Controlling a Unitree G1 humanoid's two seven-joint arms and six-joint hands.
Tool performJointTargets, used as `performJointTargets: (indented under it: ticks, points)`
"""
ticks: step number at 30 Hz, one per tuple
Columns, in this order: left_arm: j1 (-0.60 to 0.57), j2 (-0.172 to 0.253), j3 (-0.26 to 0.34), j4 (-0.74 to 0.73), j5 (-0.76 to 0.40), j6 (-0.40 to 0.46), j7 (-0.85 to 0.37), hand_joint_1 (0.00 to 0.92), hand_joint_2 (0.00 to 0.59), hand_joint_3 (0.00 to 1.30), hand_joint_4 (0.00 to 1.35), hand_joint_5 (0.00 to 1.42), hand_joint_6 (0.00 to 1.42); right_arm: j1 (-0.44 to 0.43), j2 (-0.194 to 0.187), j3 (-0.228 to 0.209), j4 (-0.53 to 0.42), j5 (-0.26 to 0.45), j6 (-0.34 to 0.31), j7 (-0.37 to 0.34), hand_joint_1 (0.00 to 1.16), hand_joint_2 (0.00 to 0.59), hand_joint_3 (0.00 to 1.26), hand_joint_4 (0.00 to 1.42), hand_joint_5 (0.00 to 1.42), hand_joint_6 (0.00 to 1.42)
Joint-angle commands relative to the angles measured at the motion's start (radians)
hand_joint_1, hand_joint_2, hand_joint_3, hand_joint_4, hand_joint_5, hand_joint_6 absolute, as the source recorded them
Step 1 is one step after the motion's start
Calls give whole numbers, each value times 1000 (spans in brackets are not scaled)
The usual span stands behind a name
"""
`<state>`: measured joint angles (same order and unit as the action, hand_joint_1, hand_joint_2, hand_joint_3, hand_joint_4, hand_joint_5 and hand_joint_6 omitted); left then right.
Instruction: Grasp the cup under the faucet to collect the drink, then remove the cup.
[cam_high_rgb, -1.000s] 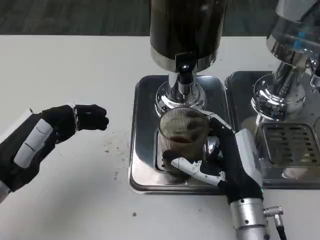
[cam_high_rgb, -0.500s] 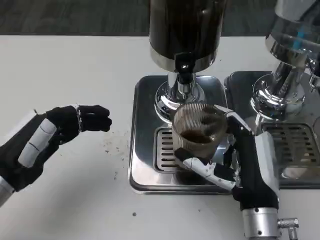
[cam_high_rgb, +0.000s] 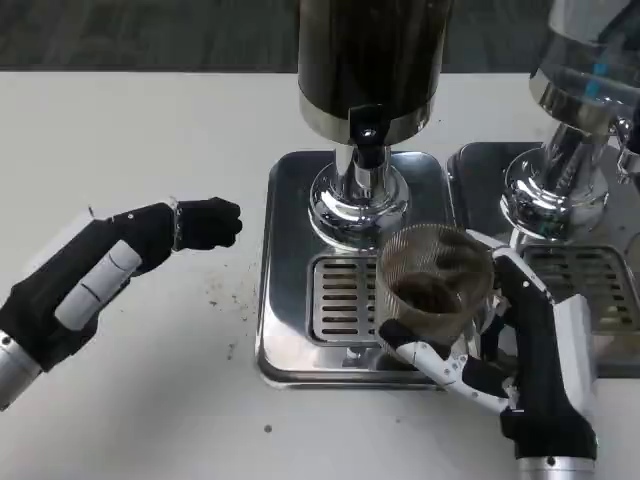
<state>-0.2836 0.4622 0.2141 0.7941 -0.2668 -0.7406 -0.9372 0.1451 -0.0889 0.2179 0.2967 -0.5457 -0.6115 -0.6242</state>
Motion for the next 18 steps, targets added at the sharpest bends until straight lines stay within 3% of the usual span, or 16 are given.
performJointTargets:
  ticks: [1,10,18]
  points:
    - [-1,14,-14,-6,26,-55,13,0,136,300,216,219,188,37,-2,-12,-95,2,-24,14,730,206,651,802,975,1316]
    - [23,58,-60,-59,115,-222,60,0,134,205,76,87,104,103,-6,-37,-210,15,-23,69,730,211,662,813,991,1319]
    - [56,113,-104,-121,148,-315,93,0,128,168,29,35,63,167,-8,-57,-307,36,-37,124,730,205,684,840,1003,1336]
